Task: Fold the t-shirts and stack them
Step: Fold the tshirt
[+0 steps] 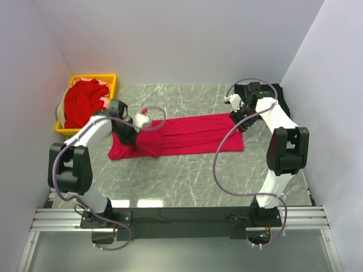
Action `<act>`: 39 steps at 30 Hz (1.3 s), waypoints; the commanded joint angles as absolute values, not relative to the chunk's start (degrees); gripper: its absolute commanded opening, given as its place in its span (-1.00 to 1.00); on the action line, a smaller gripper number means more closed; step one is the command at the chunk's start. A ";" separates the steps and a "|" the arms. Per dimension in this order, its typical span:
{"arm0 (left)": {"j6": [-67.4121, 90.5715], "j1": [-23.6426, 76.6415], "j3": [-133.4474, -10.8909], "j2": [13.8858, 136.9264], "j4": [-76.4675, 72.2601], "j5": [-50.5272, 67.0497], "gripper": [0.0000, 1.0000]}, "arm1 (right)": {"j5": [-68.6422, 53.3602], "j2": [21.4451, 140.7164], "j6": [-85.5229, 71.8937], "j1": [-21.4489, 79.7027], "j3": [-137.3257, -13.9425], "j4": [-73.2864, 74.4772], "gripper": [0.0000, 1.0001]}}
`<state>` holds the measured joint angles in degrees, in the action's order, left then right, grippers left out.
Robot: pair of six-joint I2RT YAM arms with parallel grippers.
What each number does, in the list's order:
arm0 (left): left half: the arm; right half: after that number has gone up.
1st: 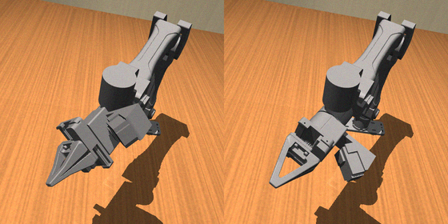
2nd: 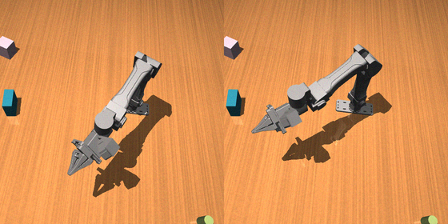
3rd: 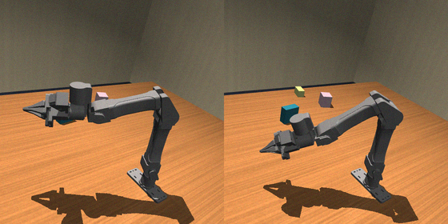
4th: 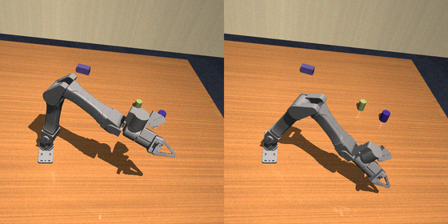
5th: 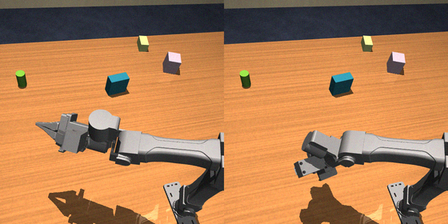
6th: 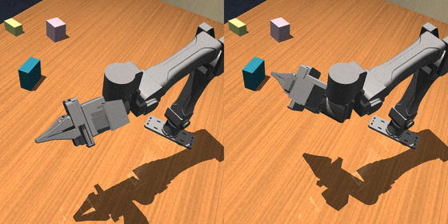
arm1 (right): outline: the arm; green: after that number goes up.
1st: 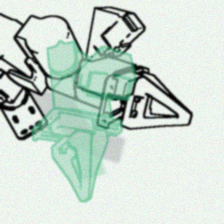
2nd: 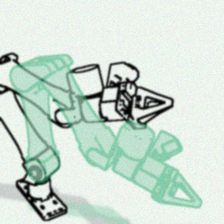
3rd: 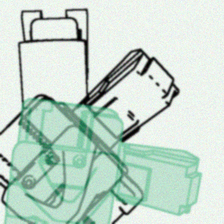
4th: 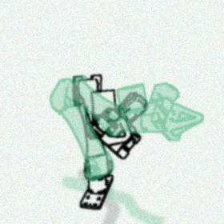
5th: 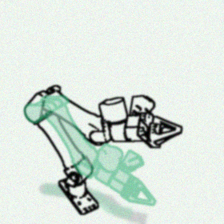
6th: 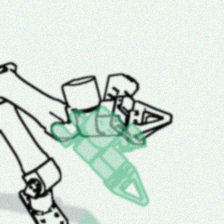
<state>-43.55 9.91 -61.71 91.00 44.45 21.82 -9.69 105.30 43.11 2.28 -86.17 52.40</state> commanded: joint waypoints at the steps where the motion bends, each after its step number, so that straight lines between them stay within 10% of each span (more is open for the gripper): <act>1: -43.15 6.33 -71.44 94.46 48.60 26.19 -0.99 | -9.40 105.90 43.51 1.67 -89.47 53.26 0.07; 19: -35.25 4.13 -91.58 115.40 36.04 21.90 -0.99 | -9.84 108.54 43.33 1.67 -90.26 52.73 0.11; 25: -31.13 2.47 -90.97 114.44 31.30 23.37 -0.26 | -10.11 108.46 42.98 1.67 -90.44 52.82 0.15; 39: -24.08 1.84 -76.65 101.60 33.22 29.88 -0.28 | -15.38 110.13 38.41 2.64 -92.02 56.78 0.04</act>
